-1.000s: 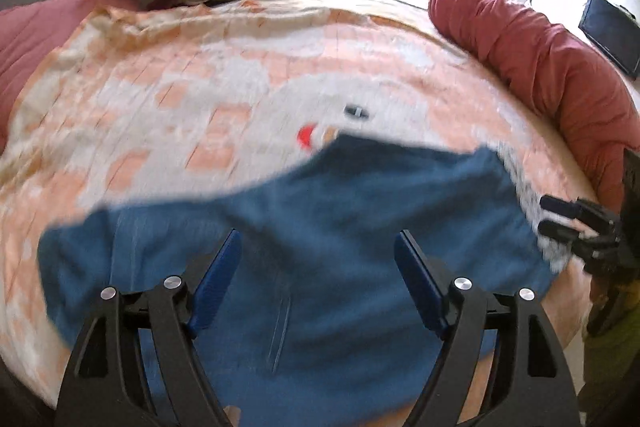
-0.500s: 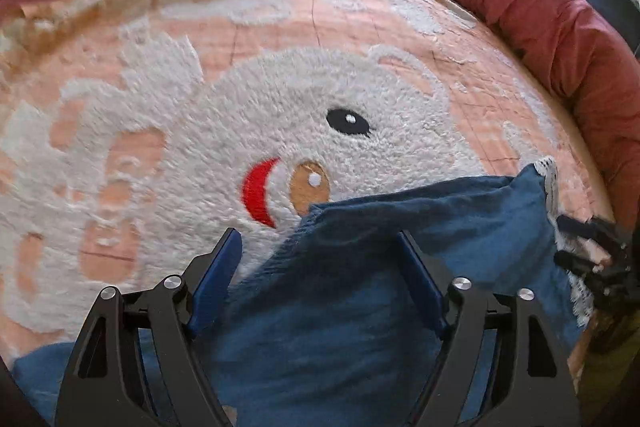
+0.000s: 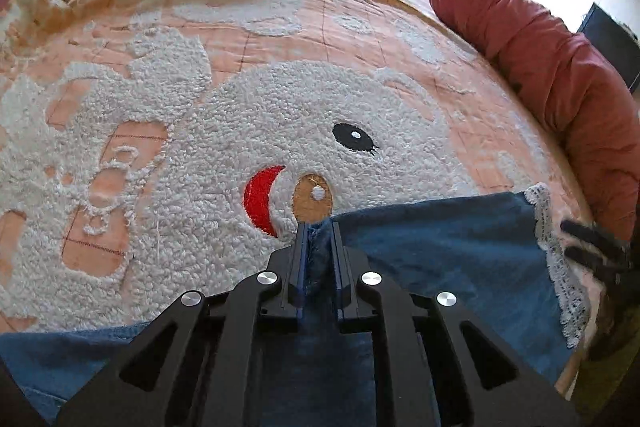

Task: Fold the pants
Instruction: 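Grasp the pants beside the back pocket with the left tool, then grasp the lace hem with the right tool while the left tool holds the pants, then tug the pants flat and open both tools to release them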

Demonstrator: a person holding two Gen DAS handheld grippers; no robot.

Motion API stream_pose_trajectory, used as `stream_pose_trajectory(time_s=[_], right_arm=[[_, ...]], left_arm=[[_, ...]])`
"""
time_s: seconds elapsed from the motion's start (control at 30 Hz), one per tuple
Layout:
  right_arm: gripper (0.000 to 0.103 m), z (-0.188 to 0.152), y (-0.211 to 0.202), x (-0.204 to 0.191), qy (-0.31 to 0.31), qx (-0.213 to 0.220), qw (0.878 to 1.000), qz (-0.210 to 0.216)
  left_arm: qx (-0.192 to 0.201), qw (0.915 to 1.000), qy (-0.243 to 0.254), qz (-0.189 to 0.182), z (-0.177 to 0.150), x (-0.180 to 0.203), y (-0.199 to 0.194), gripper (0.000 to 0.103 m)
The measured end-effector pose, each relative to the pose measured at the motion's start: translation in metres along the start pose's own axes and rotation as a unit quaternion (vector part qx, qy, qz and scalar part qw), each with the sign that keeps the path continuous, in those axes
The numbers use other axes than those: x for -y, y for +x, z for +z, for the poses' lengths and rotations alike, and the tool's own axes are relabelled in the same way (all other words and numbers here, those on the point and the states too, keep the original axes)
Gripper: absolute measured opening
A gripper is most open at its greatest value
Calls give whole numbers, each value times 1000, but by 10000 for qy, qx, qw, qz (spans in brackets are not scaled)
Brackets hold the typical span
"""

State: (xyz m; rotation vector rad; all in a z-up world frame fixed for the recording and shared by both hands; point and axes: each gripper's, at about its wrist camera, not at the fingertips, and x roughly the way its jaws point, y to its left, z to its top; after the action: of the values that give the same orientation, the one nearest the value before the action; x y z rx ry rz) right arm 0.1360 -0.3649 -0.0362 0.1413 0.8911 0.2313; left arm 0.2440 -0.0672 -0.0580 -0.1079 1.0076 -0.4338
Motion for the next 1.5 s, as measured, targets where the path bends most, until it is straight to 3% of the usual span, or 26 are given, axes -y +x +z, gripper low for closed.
stream_pose_trajectory(time_s=[0.1, 0.23, 0.27, 0.33, 0.37, 0.4, 0.57, 0.67, 0.77, 0.93, 1.0, 1.1, 1.2, 1.33, 1.4, 1.5], right_arm=[[56, 19, 15, 21, 187, -49, 9998, -101], [50, 28, 53, 34, 400, -457, 9972, 430], [41, 26, 60, 35, 428, -559, 9962, 509], [34, 21, 65, 31, 295, -551, 9964, 573], [21, 20, 61, 30, 304, -487, 9955, 749], [20, 19, 54, 27, 318, -395, 9956, 787], [19, 31, 19, 19, 66, 303, 9985, 460], [19, 37, 24, 19, -157, 335, 9992, 150], [14, 35, 46, 23, -368, 14, 9988, -331], [18, 29, 60, 37, -66, -147, 9996, -247], [32, 30, 56, 39, 21, -132, 9995, -291], [42, 30, 33, 45, 320, 114, 9991, -260], [49, 22, 4, 44, 388, 428, 9980, -251], [53, -1, -18, 22, 109, 469, 9987, -178], [54, -11, -24, 7, -34, 453, 9989, -97], [57, -26, -28, -22, -416, 408, 9983, -57]], left_arm=[[11, 10000, -52, -5, 0, -3, -1, 15], [49, 10000, 12, 59, -5, -1, -2, 15], [58, 10000, 16, 71, -5, 1, -2, 15], [73, 9999, 22, 110, -6, 2, -3, 15], [88, 9998, 45, 153, -6, 4, -4, 14], [112, 9997, 91, 210, -7, 6, -5, 11], [477, 9968, 346, 544, -7, 23, -16, 10], [553, 9946, 424, 767, -2, 27, -15, 10], [487, 9941, 385, 889, -1, 22, -8, 10], [468, 9969, -53, 636, -2, 1, -9, 32], [481, 9971, -245, 543, -2, -7, -12, 42], [713, 9952, -507, 449, -4, -20, -35, 43], [1038, 9907, -651, 593, -12, -35, -69, 51], [1422, 9790, -733, 1265, -37, -45, -116, 54], [1485, 9790, -684, 1220, -51, -45, -130, 56], [1267, 9831, -507, 1223, -75, -36, -132, 65]])
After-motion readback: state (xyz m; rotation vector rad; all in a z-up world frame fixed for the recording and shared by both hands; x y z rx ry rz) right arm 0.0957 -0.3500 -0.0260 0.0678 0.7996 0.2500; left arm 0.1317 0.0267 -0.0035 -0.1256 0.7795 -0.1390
